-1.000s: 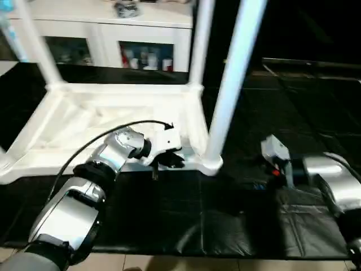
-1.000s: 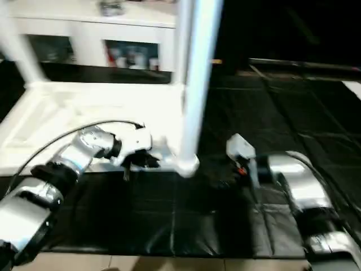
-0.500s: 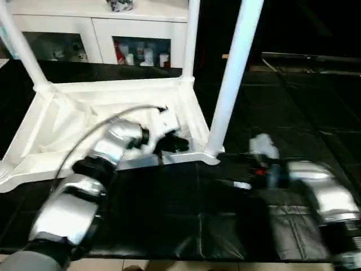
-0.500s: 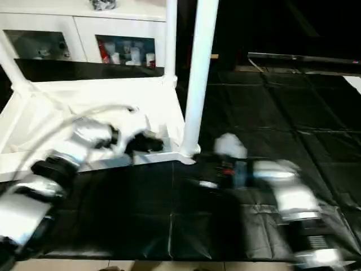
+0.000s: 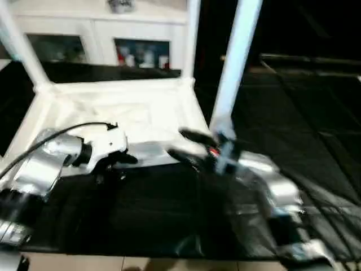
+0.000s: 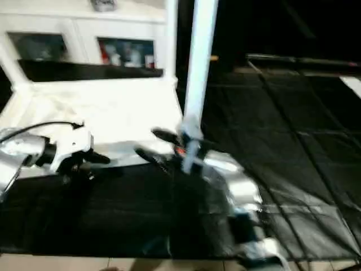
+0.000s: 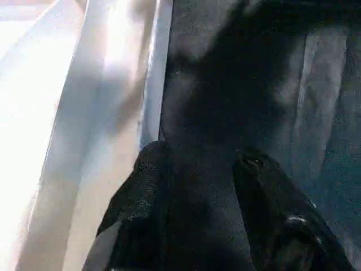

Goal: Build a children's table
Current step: Rotate table base

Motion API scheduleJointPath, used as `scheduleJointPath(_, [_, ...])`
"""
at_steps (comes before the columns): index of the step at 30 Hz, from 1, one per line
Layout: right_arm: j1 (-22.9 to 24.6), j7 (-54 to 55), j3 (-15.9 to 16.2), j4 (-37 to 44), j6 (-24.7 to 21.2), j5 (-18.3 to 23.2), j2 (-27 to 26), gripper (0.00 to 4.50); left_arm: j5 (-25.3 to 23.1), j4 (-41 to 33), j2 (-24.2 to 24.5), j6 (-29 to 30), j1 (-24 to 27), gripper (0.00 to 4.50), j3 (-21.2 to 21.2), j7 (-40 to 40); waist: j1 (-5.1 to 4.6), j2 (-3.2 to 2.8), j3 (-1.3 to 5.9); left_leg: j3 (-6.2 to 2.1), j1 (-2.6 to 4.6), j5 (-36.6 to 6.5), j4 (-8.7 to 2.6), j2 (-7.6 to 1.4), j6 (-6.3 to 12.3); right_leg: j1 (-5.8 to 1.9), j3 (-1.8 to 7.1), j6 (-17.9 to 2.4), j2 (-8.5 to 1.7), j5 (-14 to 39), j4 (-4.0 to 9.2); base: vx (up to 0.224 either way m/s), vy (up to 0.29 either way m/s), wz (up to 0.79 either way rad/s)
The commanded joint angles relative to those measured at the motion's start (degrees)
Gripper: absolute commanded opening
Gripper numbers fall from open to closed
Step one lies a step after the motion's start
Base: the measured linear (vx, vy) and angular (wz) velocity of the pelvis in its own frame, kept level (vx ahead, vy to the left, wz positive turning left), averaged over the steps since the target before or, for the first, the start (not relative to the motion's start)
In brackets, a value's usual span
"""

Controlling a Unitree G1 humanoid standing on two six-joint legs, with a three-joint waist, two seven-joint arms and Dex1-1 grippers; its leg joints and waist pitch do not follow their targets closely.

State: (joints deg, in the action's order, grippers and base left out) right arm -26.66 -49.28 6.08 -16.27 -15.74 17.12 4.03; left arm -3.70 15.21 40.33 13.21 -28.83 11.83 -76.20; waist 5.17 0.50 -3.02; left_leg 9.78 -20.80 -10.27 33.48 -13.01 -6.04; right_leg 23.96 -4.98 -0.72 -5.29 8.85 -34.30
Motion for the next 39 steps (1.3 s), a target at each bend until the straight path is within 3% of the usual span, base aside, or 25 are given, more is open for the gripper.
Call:
scheduleJointPath(1, [-0.59, 3.43, -1.30, -1.41, 0.20, -0.90, -0.79, 4.02, -2.66, -0.44, 0.12, -2.08, 0.24, 2.27, -0.22, 2.71, -0.67, -0.98, 3.52, 0.47, 1.15, -15.66, -4.81, -0.27, -1.85, -2.45, 2.78, -10.58, -2.21, 15.11, 3.43, 0.000, 0.000, 0.00])
scheduleJointPath(3, [-1.41, 7.36, -1.82, -3.14, 1.01, -1.80, -2.77, 4.02, -4.28, 0.08, -0.40, -2.87, 0.48, 2.27, -0.02, 5.37, -0.82, -1.00, 3.61, 0.32, 0.94, -15.62, -4.86, -0.10, -2.51, -2.73, 2.78, -9.95, -2.30, 15.39, 3.38, 0.000, 0.000, 0.00])
scheduleJointPath(5, [-3.38, 18.00, -4.25, -7.78, 0.74, -2.54, -7.72, 4.02, -7.38, -0.46, -0.86, -3.50, 1.38, 2.27, 1.89, 9.64, -1.22, -0.98, 3.58, 0.24, 0.78, -16.00, -4.91, 0.06, -2.94, -2.77, 2.89, -9.58, -2.36, 16.55, 3.44, 0.000, 0.000, 0.00])
scheduleJointPath(6, [-4.15, 21.66, -5.53, -9.67, 0.89, -2.42, -9.06, 4.02, -8.62, -1.39, -0.63, -2.92, 1.92, 2.27, 2.87, 11.14, -1.28, -1.30, 3.62, 0.13, 0.76, -15.99, -4.92, 0.04, -3.15, -2.79, 2.93, -9.53, -2.49, 16.76, 3.32, 0.000, 0.000, 0.00])
scheduleJointPath(9, [-5.33, 26.54, -7.61, -12.70, 1.72, -2.13, -10.56, 4.02, -10.83, -1.61, -0.29, -3.54, 2.44, 2.27, 4.41, 13.54, -1.99, -1.15, 3.72, 0.14, 0.88, -16.38, -4.94, 0.18, -3.15, -2.73, 2.98, -8.96, -2.31, 17.63, 3.51, 0.000, 0.000, 0.00])
scheduleJointPath(12, [-8.04, 34.80, -11.76, -18.73, 4.56, -1.52, -10.88, 4.02, -14.71, 0.28, -1.02, -5.15, 2.18, 2.27, 4.76, 20.29, -1.97, -1.32, 3.67, 0.26, 1.27, -16.43, -4.83, 0.14, -3.42, -2.44, 2.99, -9.03, -2.16, 17.19, 3.63, 0.000, 0.000, 0.00])
scheduleJointPath(19, [-13.07, 43.40, -19.73, -29.04, 10.94, 0.17, -6.06, 4.02, -16.55, 4.58, -2.32, -10.82, -0.57, 2.27, 3.32, 27.77, -1.74, -0.89, 3.94, 0.50, 1.03, -14.34, -4.44, 0.48, -2.74, -2.56, 3.28, -9.37, -1.72, 14.22, 3.12, 0.000, 0.000, 0.00])
scheduleJointPath(25, [-15.61, 45.46, -22.95, -33.80, 13.62, 1.21, -1.41, 4.02, -14.81, 4.74, -3.75, -11.24, -1.29, 2.27, 2.86, 29.12, -1.30, -0.65, 4.07, 0.76, 0.79, -12.77, -3.99, 0.59, -1.86, -2.70, 3.28, -10.57, -1.58, 11.31, 2.61, 0.000, 0.000, 0.00])
scheduleJointPath(28, [-17.46, 46.12, -24.54, -37.51, 15.97, 1.38, 1.18, 4.02, -16.29, 6.92, -5.00, -12.61, -2.02, 2.27, 3.83, 32.18, -1.20, -0.22, 4.09, 0.78, 0.40, -12.68, -3.82, 0.82, -1.53, -3.05, 3.26, -9.90, -1.71, 12.71, 2.70, 0.000, 0.000, 0.00])
scheduleJointPath(31, [-17.98, 46.21, -25.77, -38.97, 16.82, 1.51, 3.19, 4.02, -16.40, 8.57, -6.75, -13.90, -2.59, 2.27, 3.93, 34.05, -1.44, -0.16, 4.15, 0.78, 0.36, -12.62, -3.68, 0.90, -1.03, -3.06, 3.17, -9.68, -1.71, 13.96, 2.89, 0.000, 0.000, 0.00])
scheduleJointPath(35, [-18.10, 46.03, -26.53, -40.51, 18.16, 1.54, 4.62, 4.02, -9.13, 5.49, -11.49, -12.40, -1.06, 2.27, 0.60, 33.17, -1.70, -0.03, 4.25, 0.81, 0.07, -11.96, -3.51, 0.83, -0.44, -3.21, 3.07, -10.76, -1.89, 13.61, 2.77, 0.000, 0.000, 0.00])
scheduleJointPath(38, [-16.38, 42.95, -26.74, -38.56, 16.62, 2.79, 5.24, 4.02, 7.08, -5.36, -17.16, -3.58, 4.95, 2.27, -4.71, 26.87, -1.82, 0.07, 4.63, 1.02, -0.33, -9.63, -3.07, 0.76, 0.84, -3.36, 3.05, -12.79, -1.68, 8.49, 2.00, 0.000, 0.000, 0.00])
scheduleJointPath(39, [-15.67, 41.62, -26.59, -37.40, 15.79, 3.15, 5.17, 4.02, 9.23, -7.25, -17.08, -1.23, 6.44, 2.27, -5.53, 25.96, -1.84, 0.13, 4.67, 0.98, -0.53, -8.77, -3.05, 0.72, 1.16, -3.52, 3.08, -13.24, -1.73, 7.02, 1.71, 0.000, 0.000, 0.00])
